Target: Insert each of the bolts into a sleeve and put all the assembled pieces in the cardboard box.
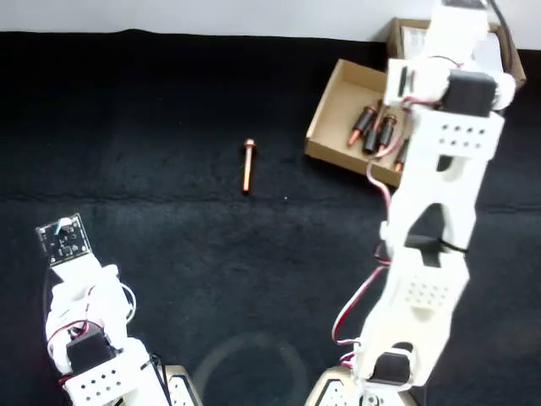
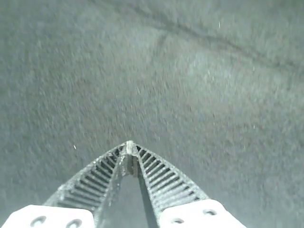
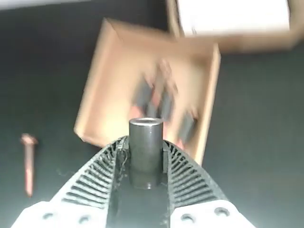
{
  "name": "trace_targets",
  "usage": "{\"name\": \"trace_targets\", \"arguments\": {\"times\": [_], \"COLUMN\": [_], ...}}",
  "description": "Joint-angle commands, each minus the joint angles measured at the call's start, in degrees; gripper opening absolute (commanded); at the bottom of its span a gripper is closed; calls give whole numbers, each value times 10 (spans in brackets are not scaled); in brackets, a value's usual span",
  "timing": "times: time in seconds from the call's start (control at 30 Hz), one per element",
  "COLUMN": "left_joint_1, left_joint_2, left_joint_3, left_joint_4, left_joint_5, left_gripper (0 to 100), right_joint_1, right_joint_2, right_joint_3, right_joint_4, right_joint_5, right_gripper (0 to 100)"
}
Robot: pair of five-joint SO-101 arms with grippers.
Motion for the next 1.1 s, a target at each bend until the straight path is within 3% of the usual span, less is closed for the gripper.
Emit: {"name": "trace_targets", "arguments": {"times": [0.0, 0.2, 0.33, 0.53, 0.7, 0.83, 1.07], "left_joint_1": [10, -1, 0, 85, 132, 149, 238], "left_joint_2": [-5, -3, -2, 21, 192, 363, 562], "left_joint_3": [10, -19, -69, -210, -371, -508, -640], "left_joint_4": [18, 21, 30, 127, 189, 232, 241], "left_joint_5": [-1, -4, -43, -61, -55, -6, 64], "left_gripper": [27, 28, 28, 28, 28, 28, 27], "right_joint_1": [22, 21, 23, 24, 20, 20, 22], "right_joint_2": [-98, -150, -157, -210, -313, -405, -567], "right_joint_3": [190, 371, 444, 583, 749, 875, 1052], "right_joint_4": [5, 2, -18, -109, -224, -305, -393], "right_joint_5": [-33, -35, -26, 1, 1, 1, -1], "right_gripper": [7, 7, 7, 7, 7, 7, 7]}}
